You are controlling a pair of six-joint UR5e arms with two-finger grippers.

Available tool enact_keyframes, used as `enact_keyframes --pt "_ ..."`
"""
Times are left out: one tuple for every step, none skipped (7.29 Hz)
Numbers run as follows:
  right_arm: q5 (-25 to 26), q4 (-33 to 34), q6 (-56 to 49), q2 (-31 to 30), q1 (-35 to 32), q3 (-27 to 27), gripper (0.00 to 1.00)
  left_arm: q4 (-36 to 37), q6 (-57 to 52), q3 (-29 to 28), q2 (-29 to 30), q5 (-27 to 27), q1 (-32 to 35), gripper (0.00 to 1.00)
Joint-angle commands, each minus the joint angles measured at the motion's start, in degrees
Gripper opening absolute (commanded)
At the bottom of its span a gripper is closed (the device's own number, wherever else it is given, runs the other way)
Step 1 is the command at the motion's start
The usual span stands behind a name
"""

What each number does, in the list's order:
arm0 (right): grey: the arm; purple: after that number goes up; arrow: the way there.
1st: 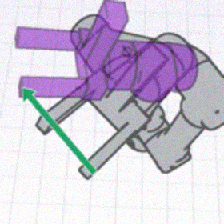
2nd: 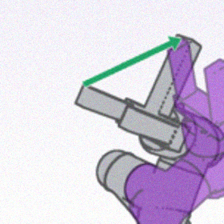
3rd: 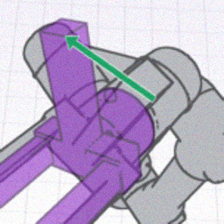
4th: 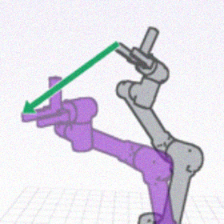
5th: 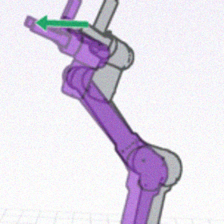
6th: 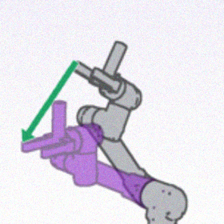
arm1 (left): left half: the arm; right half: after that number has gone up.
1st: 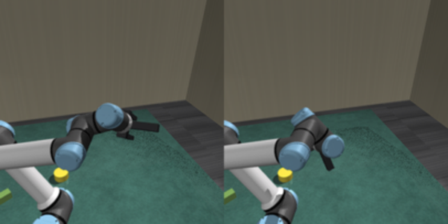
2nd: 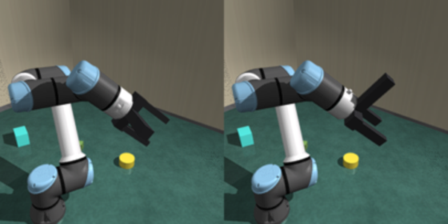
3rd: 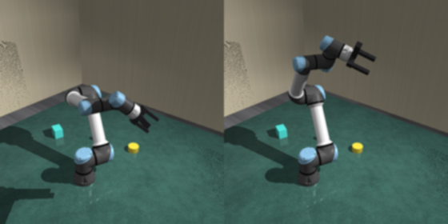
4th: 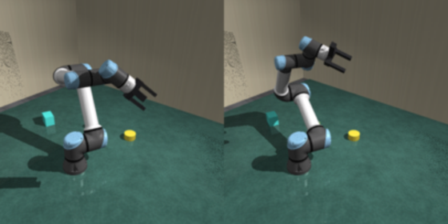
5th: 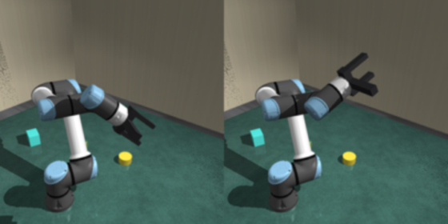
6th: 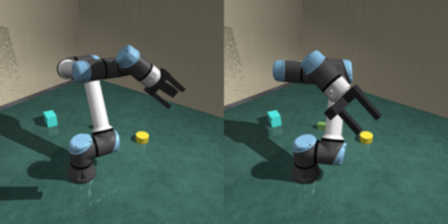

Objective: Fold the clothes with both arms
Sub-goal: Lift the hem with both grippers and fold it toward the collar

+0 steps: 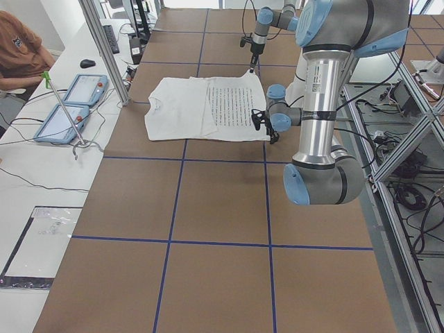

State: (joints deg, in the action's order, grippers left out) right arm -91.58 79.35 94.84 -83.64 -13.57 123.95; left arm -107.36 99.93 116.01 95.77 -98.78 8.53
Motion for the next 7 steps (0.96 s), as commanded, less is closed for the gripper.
enact_keyframes --pt "0.0 0.0 0.0 0.0 -0.1 0.1 0.0 0.5 0.0 0.4 0.8 0.0 0.2 0.09" --pt "0.0 0.0 0.0 0.0 -0.1 0.1 0.0 0.7 0.0 0.7 0.8 0.0 0.4 0.09" --pt "0.0 0.0 0.0 0.1 -0.1 0.1 0.0 0.7 0.0 0.7 0.8 0.0 0.6 0.06" --pt "-0.1 0.0 0.0 0.1 -0.1 0.1 0.0 0.7 0.0 0.7 0.8 0.0 1.0 0.02" --pt "-0.1 0.0 0.0 0.1 -0.2 0.1 0.0 0.7 0.0 1.0 0.9 0.0 1.7 0.0" --pt "-0.3 0.0 0.0 0.0 -0.7 1.0 0.0 0.7 0.0 3.1 0.9 0.0 2.8 0.0" --pt "-2.5 0.0 -0.5 -0.3 -1.8 2.3 0.0 0.7 0.0 5.5 0.5 0.0 3.2 0.0"
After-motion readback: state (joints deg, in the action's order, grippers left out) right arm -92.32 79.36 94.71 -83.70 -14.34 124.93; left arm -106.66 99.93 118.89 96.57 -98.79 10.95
